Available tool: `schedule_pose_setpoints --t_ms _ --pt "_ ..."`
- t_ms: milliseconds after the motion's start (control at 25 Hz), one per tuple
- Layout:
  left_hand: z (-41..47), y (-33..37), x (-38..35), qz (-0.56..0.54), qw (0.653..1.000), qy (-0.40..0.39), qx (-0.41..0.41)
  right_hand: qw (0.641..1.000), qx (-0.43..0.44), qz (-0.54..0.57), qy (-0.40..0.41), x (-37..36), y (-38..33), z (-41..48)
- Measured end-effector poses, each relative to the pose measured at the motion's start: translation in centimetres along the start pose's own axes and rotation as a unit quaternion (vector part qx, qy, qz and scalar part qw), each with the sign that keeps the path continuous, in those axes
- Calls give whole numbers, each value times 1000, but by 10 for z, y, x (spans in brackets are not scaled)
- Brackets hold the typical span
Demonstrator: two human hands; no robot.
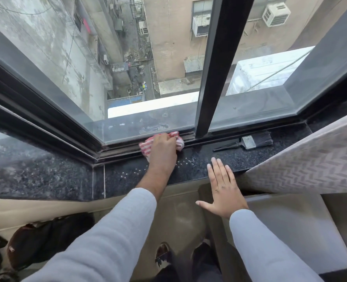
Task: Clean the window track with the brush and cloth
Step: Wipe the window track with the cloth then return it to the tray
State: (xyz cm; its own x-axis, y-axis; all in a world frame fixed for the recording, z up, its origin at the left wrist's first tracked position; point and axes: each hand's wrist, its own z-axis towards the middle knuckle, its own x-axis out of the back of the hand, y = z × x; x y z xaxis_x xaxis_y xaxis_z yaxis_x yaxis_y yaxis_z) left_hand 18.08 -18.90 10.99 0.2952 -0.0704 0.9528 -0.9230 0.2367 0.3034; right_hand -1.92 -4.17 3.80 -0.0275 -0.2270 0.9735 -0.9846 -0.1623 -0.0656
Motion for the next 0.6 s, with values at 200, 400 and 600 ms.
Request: schedule_pose_setpoints --t_ms 200,400,600 --pt "7 32 0 -43 997 -15 -61 1000 0 12 5 -2 3 0" --pt "-59 -43 34 -80 991 104 27 1000 -1 4 3 -4 2 1" --pt "-136 -140 55 3 968 122 220 1000 -1 -12 9 -5 3 1"
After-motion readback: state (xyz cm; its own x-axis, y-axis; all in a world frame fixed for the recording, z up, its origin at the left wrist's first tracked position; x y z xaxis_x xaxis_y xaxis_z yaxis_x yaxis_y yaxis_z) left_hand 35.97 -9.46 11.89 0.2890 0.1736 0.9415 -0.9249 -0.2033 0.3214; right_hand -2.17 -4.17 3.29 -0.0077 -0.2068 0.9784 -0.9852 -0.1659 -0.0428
